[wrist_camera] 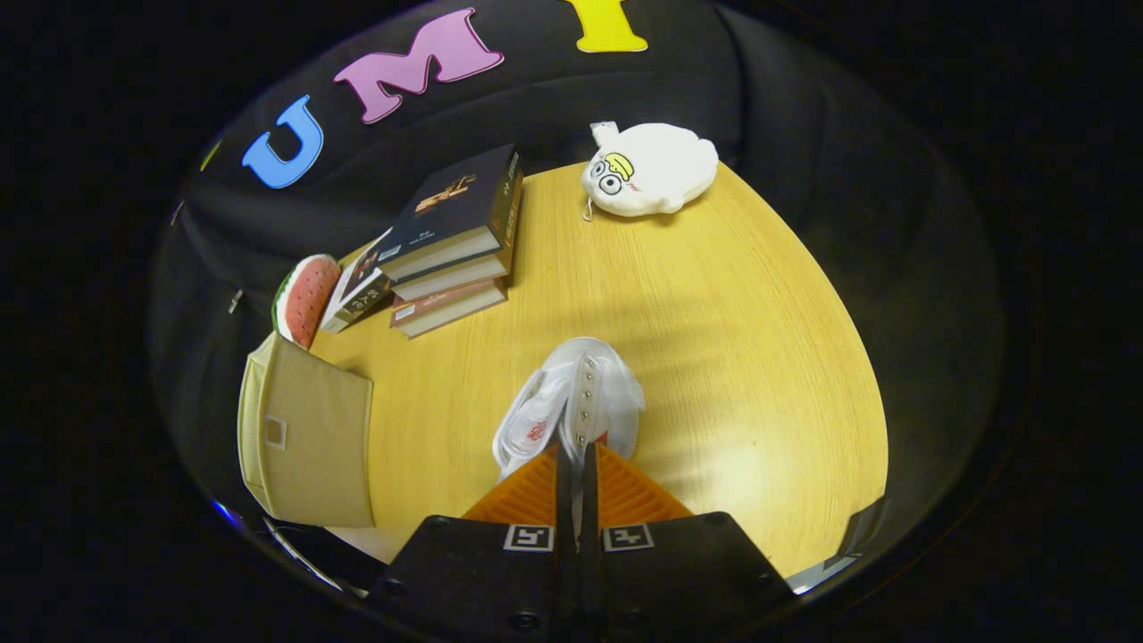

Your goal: Open the storage box then place both shoes into the box .Put the left shoe in first, then the right shoe, with the right side of both shoes facing outward in a uniform manner.

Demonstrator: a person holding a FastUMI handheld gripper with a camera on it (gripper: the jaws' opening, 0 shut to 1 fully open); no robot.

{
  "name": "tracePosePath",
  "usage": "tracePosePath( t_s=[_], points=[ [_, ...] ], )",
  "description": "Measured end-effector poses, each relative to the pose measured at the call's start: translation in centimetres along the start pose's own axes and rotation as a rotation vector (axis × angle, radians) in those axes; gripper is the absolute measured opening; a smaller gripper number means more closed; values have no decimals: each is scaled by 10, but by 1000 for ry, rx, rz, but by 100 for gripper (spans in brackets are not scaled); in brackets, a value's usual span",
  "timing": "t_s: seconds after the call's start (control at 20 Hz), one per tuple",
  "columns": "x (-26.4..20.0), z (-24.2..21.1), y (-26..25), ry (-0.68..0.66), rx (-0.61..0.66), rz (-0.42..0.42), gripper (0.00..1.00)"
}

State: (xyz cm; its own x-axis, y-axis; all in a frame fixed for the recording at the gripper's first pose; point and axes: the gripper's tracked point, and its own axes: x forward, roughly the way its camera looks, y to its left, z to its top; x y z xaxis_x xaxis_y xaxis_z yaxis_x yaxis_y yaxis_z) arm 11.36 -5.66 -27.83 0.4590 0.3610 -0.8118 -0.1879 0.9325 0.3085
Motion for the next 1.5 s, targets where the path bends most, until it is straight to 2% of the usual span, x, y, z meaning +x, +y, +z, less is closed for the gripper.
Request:
tracePosePath(
  t_s=[0.15, 0.35, 0.4, 0.55, 0.6, 0.75, 0.9, 1.0, 1.05, 1.15, 1.25, 1.35, 1.5],
  points=[
    [9, -5, -21, 0, -72, -131, 5],
    [-14, -21, -28, -5, -95, -157, 6],
    [-17, -28, -31, -4, -104, -160, 9],
    [2, -59, -38, 73, -130, -169, 45],
    [7, -64, -35, 88, -120, -155, 52],
    [26, -51, -54, 36, -119, -235, 56],
    [43, -38, -58, -2, -87, -251, 62],
    [59, -27, -54, -28, -53, -229, 62],
    [69, -28, -55, -7, -28, -224, 57],
    [70, -23, -59, 1, -3, -244, 38],
    [65, -27, -64, 13, -27, -244, 10],
    [64, -29, -62, 26, -46, -225, 6],
    [55, -25, -53, 45, 59, -182, 5]
  ],
)
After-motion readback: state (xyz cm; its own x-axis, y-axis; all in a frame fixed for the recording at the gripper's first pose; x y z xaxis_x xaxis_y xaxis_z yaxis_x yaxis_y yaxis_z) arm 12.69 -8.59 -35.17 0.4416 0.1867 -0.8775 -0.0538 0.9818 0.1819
